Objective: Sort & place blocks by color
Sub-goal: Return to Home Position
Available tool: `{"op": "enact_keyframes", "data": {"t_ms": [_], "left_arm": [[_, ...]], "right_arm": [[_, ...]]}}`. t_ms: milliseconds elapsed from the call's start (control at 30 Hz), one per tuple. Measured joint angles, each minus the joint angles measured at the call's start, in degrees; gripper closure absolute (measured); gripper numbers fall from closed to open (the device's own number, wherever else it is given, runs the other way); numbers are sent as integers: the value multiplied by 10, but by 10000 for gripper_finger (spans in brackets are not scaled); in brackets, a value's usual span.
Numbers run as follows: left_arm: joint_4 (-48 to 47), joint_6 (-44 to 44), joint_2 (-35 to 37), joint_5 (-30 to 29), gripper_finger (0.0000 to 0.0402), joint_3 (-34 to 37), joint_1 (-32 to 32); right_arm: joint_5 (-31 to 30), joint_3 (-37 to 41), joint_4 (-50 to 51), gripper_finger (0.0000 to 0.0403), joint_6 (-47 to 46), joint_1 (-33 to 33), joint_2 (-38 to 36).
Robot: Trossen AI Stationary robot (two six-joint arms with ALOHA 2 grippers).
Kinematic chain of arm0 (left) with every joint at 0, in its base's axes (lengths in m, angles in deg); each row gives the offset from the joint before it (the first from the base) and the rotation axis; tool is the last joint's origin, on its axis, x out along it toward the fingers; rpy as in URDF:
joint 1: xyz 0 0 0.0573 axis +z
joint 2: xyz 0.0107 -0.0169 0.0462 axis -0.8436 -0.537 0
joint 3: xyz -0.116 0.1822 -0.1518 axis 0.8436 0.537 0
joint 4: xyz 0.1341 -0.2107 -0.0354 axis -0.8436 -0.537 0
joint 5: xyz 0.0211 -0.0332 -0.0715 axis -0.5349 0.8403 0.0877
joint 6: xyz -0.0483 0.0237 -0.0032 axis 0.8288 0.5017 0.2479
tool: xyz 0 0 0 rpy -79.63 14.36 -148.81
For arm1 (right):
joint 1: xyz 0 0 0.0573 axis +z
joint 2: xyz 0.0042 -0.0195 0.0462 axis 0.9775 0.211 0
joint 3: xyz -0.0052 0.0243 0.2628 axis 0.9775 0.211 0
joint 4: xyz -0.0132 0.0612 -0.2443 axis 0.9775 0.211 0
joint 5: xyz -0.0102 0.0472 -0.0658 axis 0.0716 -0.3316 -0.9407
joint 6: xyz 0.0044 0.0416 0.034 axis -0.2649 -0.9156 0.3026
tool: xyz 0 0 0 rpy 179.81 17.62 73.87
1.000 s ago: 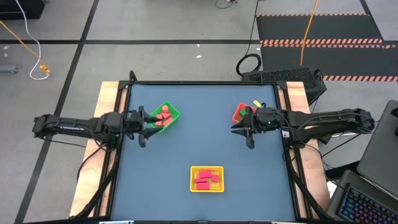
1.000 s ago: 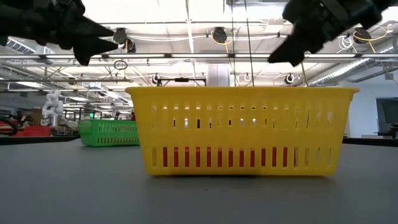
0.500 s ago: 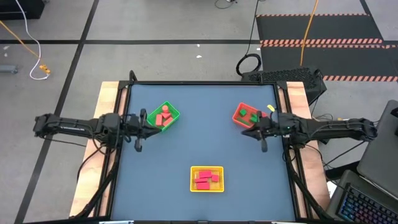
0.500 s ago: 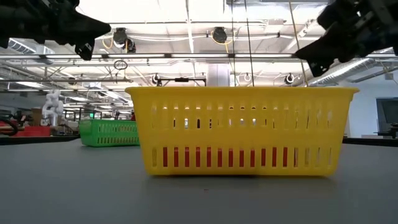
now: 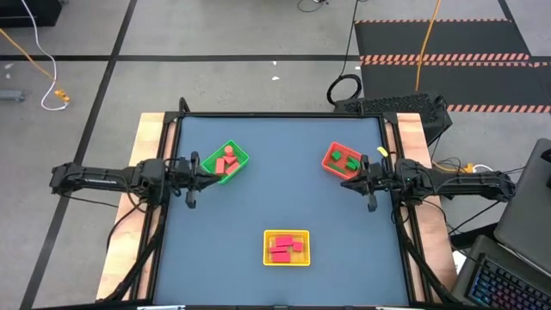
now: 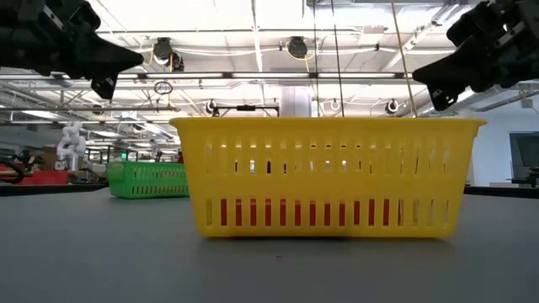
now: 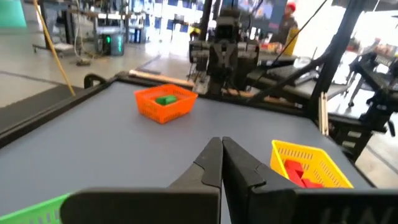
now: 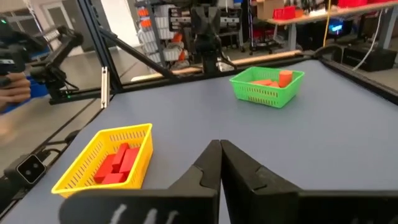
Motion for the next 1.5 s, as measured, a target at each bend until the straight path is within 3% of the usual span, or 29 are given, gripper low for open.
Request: {"op": "enact_keyframes", "data": {"t_ms": [500,633,767,1000,1267,1500], "left_arm": [[5,-3,164,10,401,74,0],[-1,-22,177,45,401,74,0],[-24,-23,177,42,401,74,0],[-35,-22,177,18,400,74,0],[-42,-15,177,10,398,74,0],[-62,-18,177,-5,397,73,0]], "right_arm": [[61,79,-95,403,15,0,-73],[95,86,-89,403,23,0,-89],[107,86,-79,403,29,0,-97],[101,87,-81,403,36,0,-98],[17,87,-74,403,47,0,-97],[15,87,-68,403,51,0,-97]]}}
